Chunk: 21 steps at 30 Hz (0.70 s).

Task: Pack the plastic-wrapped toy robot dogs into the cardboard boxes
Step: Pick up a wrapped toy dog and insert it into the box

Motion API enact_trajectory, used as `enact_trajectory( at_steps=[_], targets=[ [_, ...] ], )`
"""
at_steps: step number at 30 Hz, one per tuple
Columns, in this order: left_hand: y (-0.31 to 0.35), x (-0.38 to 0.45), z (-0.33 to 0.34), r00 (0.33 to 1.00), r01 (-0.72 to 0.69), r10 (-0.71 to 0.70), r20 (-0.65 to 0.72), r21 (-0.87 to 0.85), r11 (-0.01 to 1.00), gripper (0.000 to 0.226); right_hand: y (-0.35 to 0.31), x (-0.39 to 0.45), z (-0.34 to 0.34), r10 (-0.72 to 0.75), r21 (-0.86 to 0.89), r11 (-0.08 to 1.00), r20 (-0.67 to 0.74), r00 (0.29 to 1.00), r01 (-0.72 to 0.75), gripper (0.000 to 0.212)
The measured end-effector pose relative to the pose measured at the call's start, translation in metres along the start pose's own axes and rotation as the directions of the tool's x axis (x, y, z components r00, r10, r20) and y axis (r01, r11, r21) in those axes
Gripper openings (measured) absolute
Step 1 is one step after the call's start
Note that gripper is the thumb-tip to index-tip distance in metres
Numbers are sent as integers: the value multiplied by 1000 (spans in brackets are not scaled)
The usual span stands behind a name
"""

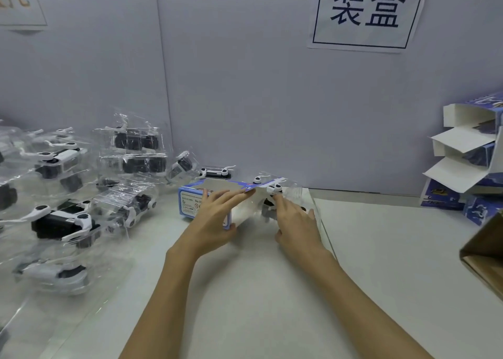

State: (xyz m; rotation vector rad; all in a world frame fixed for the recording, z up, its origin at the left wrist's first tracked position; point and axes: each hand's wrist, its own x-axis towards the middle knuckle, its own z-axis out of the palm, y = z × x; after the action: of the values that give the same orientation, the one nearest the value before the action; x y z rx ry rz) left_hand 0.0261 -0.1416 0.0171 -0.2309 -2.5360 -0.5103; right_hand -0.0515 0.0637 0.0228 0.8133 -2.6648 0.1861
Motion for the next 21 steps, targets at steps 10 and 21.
enact_trajectory(
  at_steps=[10, 21],
  targets=[
    [23, 8, 18, 1000, -12, 14, -21, 107, 994, 85, -30, 9, 13, -63, -37, 997, -5, 998, 63, 65],
    [23, 7, 20, 983, 97, -95, -154, 3, 995, 91, -10, -5, 11, 705, 905, 253, 70, 706, -342, 25]
  ],
)
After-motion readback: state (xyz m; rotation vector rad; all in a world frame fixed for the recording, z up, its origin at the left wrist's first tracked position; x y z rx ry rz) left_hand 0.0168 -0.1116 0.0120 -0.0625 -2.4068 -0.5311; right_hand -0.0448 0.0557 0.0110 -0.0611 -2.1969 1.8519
